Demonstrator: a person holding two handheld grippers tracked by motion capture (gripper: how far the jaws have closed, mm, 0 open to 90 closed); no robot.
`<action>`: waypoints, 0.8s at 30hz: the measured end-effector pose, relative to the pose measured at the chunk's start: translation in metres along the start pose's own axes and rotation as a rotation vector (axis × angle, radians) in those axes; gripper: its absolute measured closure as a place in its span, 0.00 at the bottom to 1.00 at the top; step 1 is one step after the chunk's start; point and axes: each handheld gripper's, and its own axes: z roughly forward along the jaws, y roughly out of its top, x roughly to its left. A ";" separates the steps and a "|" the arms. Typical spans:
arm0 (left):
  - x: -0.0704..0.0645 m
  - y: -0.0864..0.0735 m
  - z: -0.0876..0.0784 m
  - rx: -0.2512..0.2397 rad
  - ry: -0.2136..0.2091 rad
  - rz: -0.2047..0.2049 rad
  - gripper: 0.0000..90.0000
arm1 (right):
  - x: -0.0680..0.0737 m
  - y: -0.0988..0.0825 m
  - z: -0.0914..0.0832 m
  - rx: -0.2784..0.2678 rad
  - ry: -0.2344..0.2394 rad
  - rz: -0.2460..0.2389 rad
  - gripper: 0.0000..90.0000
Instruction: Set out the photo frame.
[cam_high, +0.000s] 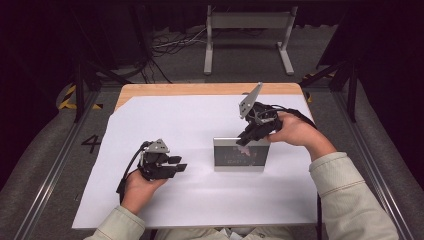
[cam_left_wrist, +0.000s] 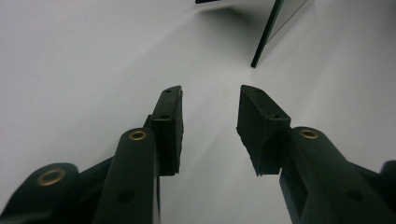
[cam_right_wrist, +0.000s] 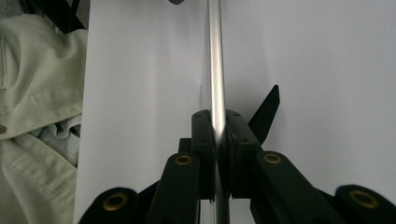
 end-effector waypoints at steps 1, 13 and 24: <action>0.000 0.000 0.000 0.000 0.000 -0.001 0.68 | -0.001 -0.001 0.000 -0.003 -0.008 -0.009 0.92; 0.000 0.001 0.002 0.001 -0.007 0.001 0.68 | -0.004 -0.008 -0.001 -0.044 -0.092 0.003 0.78; 0.000 0.002 0.002 0.000 -0.006 -0.004 0.68 | -0.003 -0.027 -0.024 -0.198 -0.150 0.100 0.52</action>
